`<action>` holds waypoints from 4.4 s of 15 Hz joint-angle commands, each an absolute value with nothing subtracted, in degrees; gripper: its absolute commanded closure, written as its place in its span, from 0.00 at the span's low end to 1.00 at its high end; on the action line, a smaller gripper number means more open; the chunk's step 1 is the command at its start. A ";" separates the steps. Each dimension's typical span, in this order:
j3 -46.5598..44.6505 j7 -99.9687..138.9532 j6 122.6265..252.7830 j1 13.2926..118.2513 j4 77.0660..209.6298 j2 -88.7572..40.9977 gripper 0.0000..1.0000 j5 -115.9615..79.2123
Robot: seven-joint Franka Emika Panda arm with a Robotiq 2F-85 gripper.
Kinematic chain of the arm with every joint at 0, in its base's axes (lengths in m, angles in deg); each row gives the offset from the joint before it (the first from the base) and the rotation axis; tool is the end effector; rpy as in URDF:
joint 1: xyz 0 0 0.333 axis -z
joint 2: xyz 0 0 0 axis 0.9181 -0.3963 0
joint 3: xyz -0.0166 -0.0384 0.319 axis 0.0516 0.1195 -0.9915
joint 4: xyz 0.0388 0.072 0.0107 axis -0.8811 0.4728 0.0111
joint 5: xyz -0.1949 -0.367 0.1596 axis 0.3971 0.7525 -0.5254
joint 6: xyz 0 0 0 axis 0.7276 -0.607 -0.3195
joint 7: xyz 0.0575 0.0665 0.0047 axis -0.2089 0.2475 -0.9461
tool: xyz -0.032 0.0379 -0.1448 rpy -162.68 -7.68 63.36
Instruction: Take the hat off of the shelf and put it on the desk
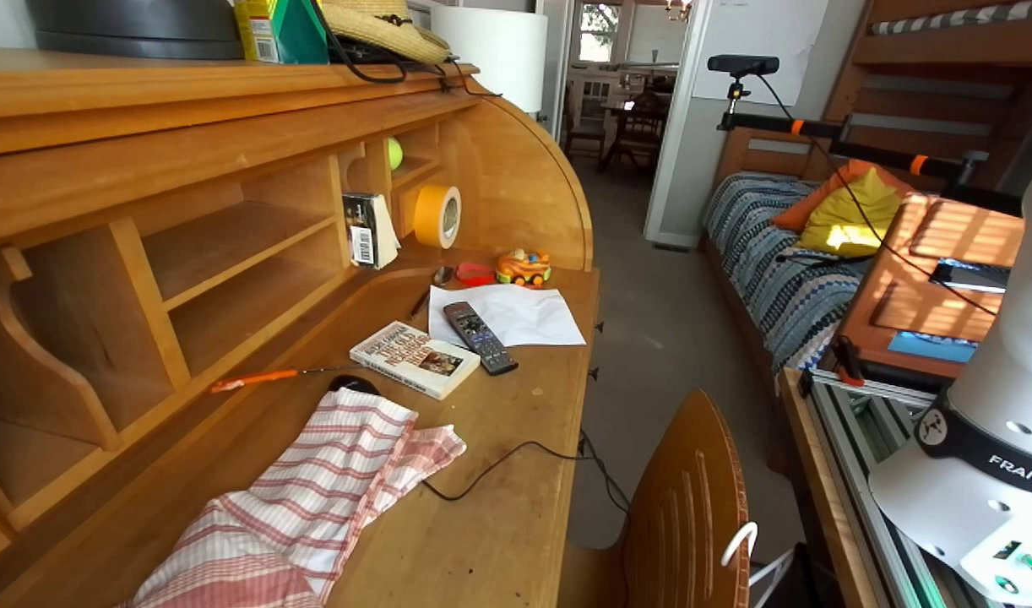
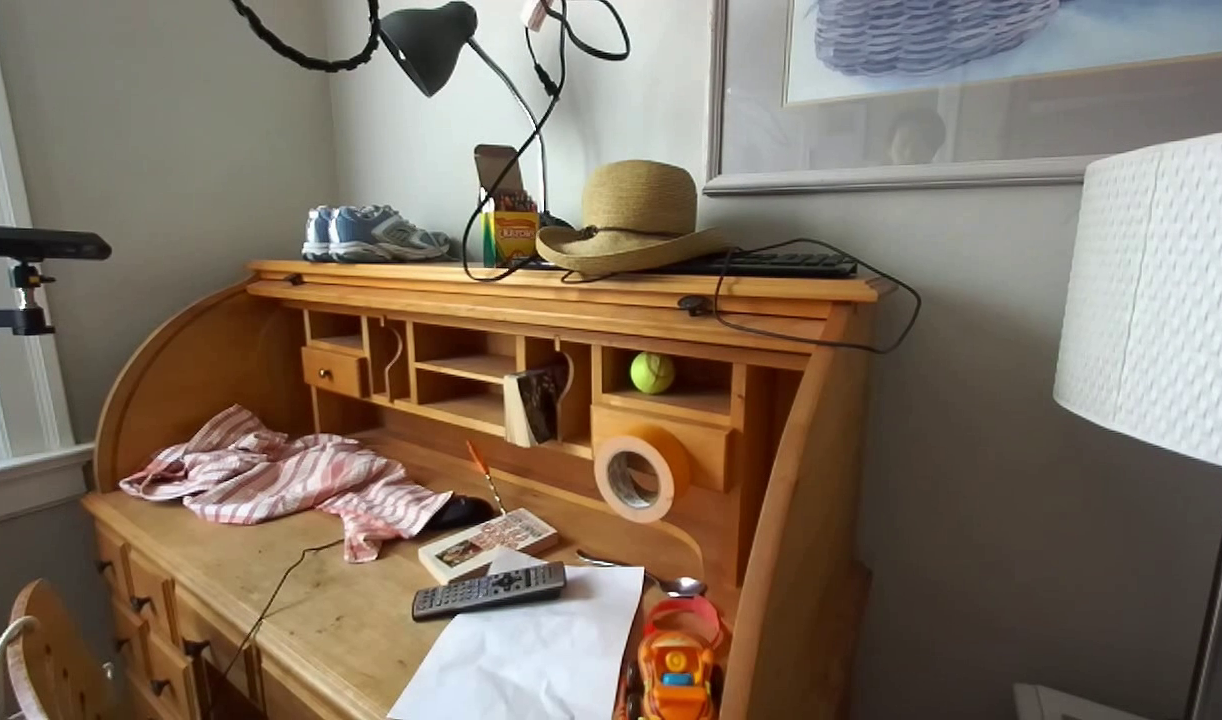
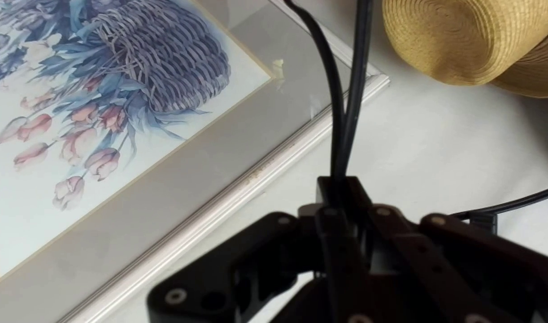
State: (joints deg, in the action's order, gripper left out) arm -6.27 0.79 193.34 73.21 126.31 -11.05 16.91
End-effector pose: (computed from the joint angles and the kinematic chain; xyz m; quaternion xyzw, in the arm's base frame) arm 0.6868 -0.0820 0.8230 0.8025 0.1724 0.4227 0.3841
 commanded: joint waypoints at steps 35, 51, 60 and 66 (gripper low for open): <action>-15.98 -69.35 185.52 85.81 107.59 -33.21 0.92 -31.66; -22.18 -89.50 172.84 89.12 98.51 -40.91 0.98 -38.70; -23.45 -90.32 178.55 86.50 99.38 -46.07 0.98 -39.80; -23.52 -89.09 179.25 85.72 97.89 -48.95 0.98 -40.59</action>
